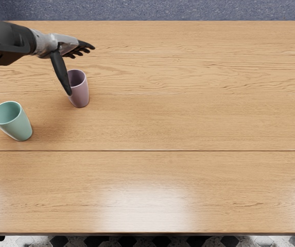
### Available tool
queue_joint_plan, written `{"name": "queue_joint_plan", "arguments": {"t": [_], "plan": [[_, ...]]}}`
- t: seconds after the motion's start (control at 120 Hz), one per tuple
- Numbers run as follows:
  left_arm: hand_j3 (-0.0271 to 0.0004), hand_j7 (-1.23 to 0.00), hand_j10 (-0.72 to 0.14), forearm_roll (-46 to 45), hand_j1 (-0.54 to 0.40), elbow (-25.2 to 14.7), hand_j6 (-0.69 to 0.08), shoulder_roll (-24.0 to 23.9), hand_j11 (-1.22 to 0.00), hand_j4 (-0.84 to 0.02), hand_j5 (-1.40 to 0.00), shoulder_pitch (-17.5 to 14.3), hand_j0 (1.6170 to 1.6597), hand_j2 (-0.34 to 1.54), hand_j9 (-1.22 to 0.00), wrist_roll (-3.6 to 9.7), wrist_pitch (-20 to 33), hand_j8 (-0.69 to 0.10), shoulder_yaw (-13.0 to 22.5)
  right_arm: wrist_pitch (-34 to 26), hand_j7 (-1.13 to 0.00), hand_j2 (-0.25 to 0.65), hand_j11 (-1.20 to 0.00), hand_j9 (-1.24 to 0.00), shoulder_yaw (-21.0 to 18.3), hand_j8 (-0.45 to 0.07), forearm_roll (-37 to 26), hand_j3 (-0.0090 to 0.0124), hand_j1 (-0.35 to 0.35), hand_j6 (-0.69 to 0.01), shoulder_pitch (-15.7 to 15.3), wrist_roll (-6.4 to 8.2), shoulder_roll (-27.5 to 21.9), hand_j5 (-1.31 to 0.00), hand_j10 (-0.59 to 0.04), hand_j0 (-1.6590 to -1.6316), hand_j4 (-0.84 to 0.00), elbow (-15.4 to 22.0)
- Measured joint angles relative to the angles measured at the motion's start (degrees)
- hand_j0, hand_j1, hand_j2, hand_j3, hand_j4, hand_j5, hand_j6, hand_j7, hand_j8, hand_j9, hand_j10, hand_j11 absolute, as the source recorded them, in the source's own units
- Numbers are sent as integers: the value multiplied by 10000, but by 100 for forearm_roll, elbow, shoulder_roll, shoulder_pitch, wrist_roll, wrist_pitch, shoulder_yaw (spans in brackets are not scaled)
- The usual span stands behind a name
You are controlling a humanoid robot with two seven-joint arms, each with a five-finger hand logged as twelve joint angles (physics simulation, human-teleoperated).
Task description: Pick up cup and place in cup with left hand
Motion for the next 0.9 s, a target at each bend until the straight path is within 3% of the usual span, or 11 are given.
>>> {"name": "queue_joint_plan", "arguments": {"t": [0.217, 0.392, 0.6, 0.9], "plan": [[0, -247, -208, 8, 3270, 398, -222, -584, -245, -214, -249, -230, 16581, 42, -246, -16, 967, -218, 1123, -2, 0, 1, 0, 0, 0, -5, 0, 0, -3491, -6, 0, 0, 0, -1, -3, -16581, -4, 0], [0, -255, -213, 7, 3264, 629, -227, -939, -253, -219, -256, -207, 16581, 45, -253, -23, 1325, -224, 1839, -2, 0, 1, 0, 0, 0, -4, 0, 0, -3491, -6, 0, 0, 0, -1, -3, -16581, -4, 0], [0, -364, -297, 5, 3163, 819, -310, -1136, -363, -302, -366, -163, 16581, 64, -363, -37, 1420, -307, 2118, -2, 0, 1, 0, 0, 0, -4, 0, 0, -3491, -5, 0, 0, 0, -1, -2, -16581, -3, 0], [0, -1427, -1114, 5, 2183, 862, -1127, -1216, -1425, -1119, -1428, -100, 16581, 228, -1426, -42, 1433, -1124, 2182, -4, 0, 1, 0, 0, 0, -4, 0, 0, -3491, -5, 0, 0, 0, -1, -2, -16581, -3, 0]]}}
